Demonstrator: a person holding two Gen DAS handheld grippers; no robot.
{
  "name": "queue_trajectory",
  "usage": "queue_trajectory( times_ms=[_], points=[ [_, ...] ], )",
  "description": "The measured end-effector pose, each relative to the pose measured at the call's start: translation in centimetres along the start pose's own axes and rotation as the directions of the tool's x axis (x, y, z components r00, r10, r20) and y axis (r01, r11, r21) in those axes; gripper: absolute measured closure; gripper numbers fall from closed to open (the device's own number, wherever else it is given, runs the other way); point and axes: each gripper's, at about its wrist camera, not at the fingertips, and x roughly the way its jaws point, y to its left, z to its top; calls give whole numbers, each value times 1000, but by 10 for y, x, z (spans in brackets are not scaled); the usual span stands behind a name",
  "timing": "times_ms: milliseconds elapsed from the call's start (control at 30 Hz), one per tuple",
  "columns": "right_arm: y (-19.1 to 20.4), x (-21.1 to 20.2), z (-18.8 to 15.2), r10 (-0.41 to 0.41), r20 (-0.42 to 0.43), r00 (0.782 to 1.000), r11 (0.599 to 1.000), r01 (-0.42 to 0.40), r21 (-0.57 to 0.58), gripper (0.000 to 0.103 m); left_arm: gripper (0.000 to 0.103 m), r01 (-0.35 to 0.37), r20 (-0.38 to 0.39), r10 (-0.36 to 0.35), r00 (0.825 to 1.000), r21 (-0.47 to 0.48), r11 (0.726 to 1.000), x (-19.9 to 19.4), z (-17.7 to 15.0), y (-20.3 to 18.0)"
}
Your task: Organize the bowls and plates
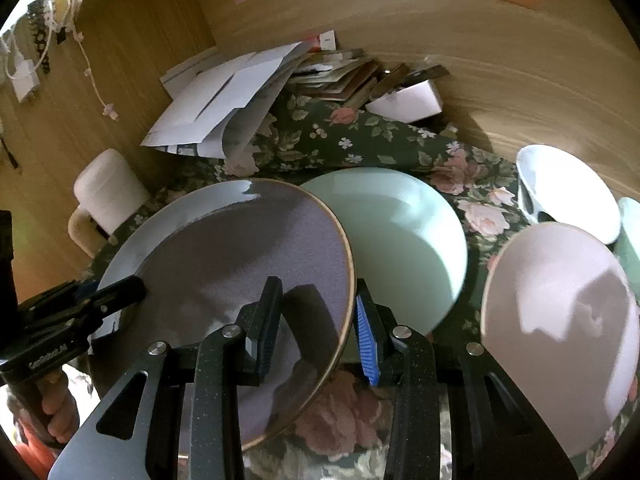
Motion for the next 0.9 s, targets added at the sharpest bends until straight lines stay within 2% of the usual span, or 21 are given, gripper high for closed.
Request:
queue_trajectory(
  times_ms=[367,900],
  points=[
    [-3,-30,-22,-13,30,999,1000,12,24,71,65,24,9,-24,1000,26,999,-21,-16,-22],
    [-20,-68,-71,-42,55,998,994,36,100,71,65,69,-13,-69,998,71,995,-33,-49,-55]
  ],
)
